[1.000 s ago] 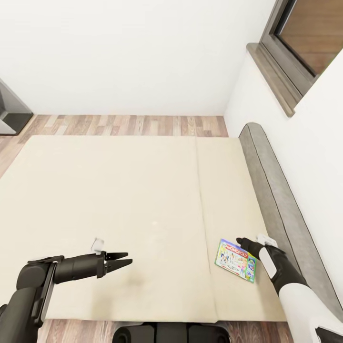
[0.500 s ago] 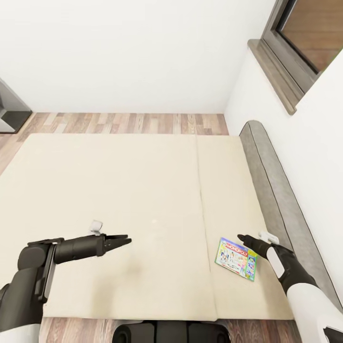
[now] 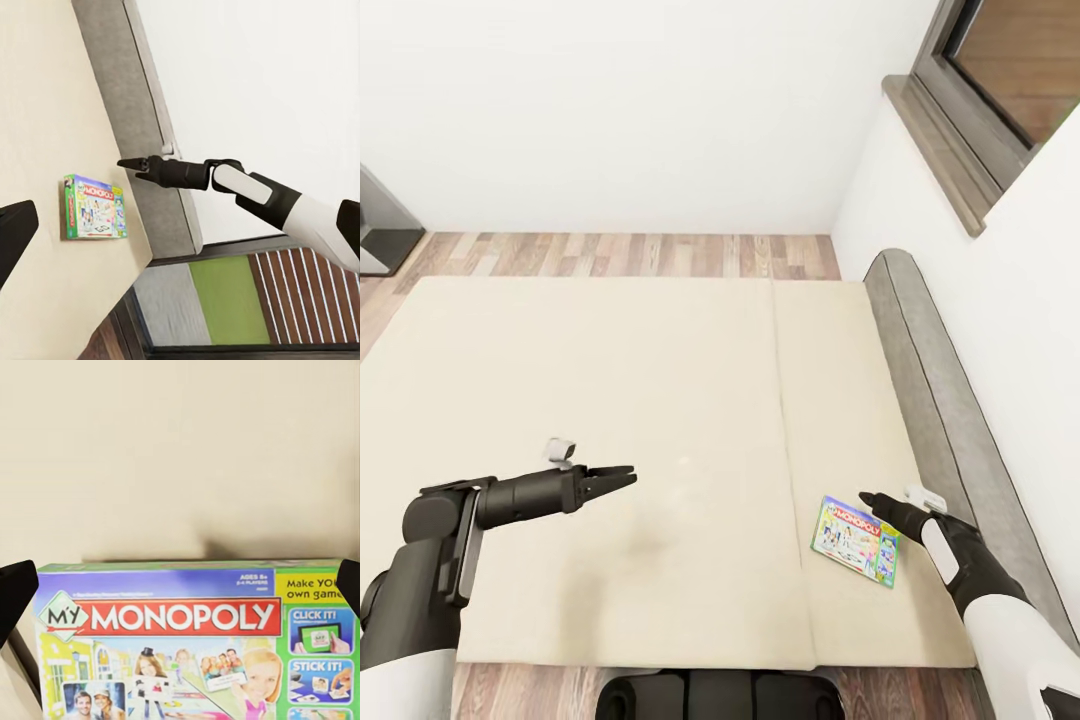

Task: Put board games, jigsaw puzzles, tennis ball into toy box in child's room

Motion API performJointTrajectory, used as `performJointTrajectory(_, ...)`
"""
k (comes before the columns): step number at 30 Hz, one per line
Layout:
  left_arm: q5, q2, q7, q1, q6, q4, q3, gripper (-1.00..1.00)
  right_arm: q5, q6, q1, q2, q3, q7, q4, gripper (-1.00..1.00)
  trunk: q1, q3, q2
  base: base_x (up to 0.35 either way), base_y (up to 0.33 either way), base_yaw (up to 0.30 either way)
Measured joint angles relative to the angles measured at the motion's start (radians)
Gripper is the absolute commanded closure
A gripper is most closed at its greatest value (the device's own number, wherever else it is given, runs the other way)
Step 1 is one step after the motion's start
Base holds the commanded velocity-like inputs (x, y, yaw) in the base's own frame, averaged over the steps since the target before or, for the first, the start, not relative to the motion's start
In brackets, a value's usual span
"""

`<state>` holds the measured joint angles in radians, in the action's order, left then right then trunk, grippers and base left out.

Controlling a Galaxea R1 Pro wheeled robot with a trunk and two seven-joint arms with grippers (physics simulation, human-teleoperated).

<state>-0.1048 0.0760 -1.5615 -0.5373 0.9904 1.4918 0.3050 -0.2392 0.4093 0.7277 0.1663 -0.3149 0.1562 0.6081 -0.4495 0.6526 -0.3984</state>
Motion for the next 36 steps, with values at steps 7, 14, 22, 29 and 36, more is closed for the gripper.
performJointTrajectory(7, 0.012, -0.002, -0.001, 0.000, -0.001, 0.000, -0.003, -1.00, 0.002, 0.000, -0.001, -0.001, 0.000, -0.006, 0.000, -1.00, 0.000, 0.005, 0.000, 0.000, 0.000, 0.000)
performJointTrajectory(14, 0.025, -0.002, -0.001, -0.001, -0.003, -0.001, -0.003, -1.00, 0.002, 0.000, -0.001, 0.000, 0.000, -0.007, -0.001, -1.00, 0.000, 0.010, 0.000, 0.000, 0.000, 0.000)
performJointTrajectory(22, 0.027, -0.002, -0.001, 0.000, -0.004, 0.000, -0.004, -1.00, 0.001, 0.003, -0.001, 0.002, 0.000, -0.007, -0.002, -1.00, 0.000, 0.016, 0.000, 0.000, 0.000, 0.000)
performJointTrajectory(29, 0.027, -0.002, -0.001, -0.001, -0.004, -0.001, -0.004, -1.00, -0.003, 0.003, -0.001, 0.003, 0.000, -0.006, -0.001, -1.00, 0.000, 0.021, 0.000, 0.000, 0.000, 0.000)
performJointTrajectory(36, 0.027, -0.002, -0.001, 0.001, -0.004, -0.001, -0.005, -1.00, -0.005, 0.003, -0.002, 0.005, 0.000, -0.004, 0.000, -1.00, 0.000, 0.026, 0.000, 0.000, 0.000, 0.000)
